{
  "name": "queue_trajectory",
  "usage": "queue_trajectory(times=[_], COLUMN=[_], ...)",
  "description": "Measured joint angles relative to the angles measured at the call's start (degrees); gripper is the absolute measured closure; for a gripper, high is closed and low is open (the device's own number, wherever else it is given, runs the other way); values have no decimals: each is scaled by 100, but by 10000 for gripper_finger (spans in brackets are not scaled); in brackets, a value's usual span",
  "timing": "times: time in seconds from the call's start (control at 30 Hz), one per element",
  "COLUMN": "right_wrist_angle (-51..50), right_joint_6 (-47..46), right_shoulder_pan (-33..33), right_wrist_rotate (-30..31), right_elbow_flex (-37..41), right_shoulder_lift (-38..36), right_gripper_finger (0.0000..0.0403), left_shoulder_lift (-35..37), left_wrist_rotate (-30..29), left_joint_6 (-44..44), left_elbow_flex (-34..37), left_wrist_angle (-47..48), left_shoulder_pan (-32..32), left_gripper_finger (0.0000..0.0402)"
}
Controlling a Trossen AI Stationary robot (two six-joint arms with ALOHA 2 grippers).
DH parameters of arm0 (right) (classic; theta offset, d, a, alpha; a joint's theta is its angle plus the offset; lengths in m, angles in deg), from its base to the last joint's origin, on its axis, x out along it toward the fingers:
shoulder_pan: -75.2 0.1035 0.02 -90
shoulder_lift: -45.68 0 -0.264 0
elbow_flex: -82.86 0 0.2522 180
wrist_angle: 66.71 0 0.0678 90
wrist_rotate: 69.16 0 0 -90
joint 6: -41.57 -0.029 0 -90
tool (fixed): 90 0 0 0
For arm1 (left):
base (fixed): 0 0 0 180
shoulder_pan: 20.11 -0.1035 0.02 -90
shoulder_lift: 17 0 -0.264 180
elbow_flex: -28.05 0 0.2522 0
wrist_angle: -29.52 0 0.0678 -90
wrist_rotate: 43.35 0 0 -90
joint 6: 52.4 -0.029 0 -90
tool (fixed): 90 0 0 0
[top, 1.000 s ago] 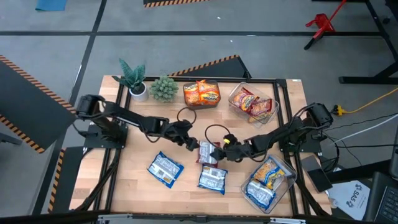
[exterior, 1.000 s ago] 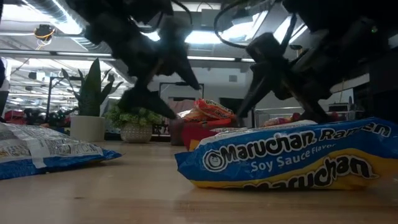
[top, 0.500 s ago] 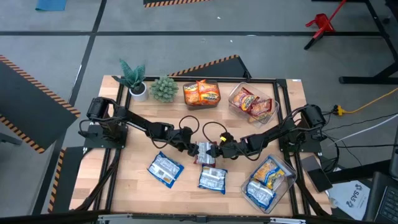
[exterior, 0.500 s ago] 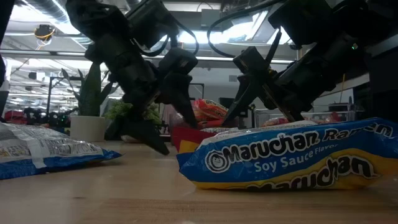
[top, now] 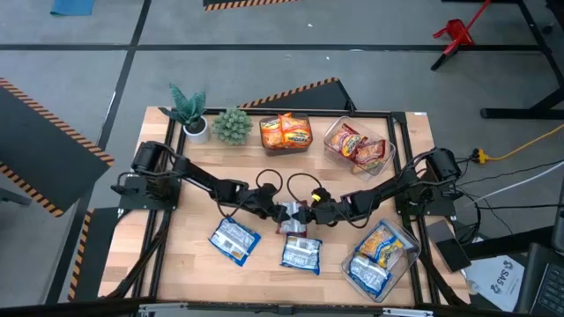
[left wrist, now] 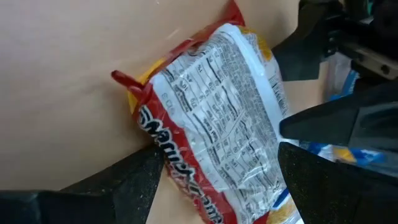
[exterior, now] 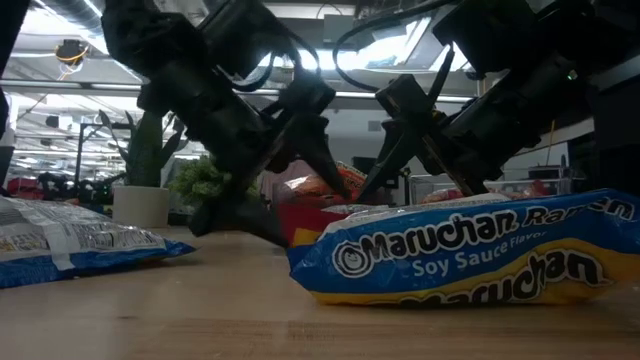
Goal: Sort Maruchan noodles
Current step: Put the red noodle pack into the top transparent bin
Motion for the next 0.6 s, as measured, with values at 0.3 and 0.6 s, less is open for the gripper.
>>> queue_trajectory(times=[0.3, 0.6], right_wrist_angle=[64, 214], right_joint_6=[225, 605], right_shoulder_pan=[0, 0], right_wrist_rotate=[42, -28], right_elbow_flex=[11, 39], right_shoulder_lift=[7, 14], right_gripper_finger=[97, 231], left_shoulder_lift=[-73, -89], left_wrist_rotate=[5, -19], left_joint_6=[-49, -100], left_elbow_flex=[11, 40], left_wrist_angle=[-347, -521], left_shoulder_pan=[-15, -15], left_gripper_finger=[88, 135])
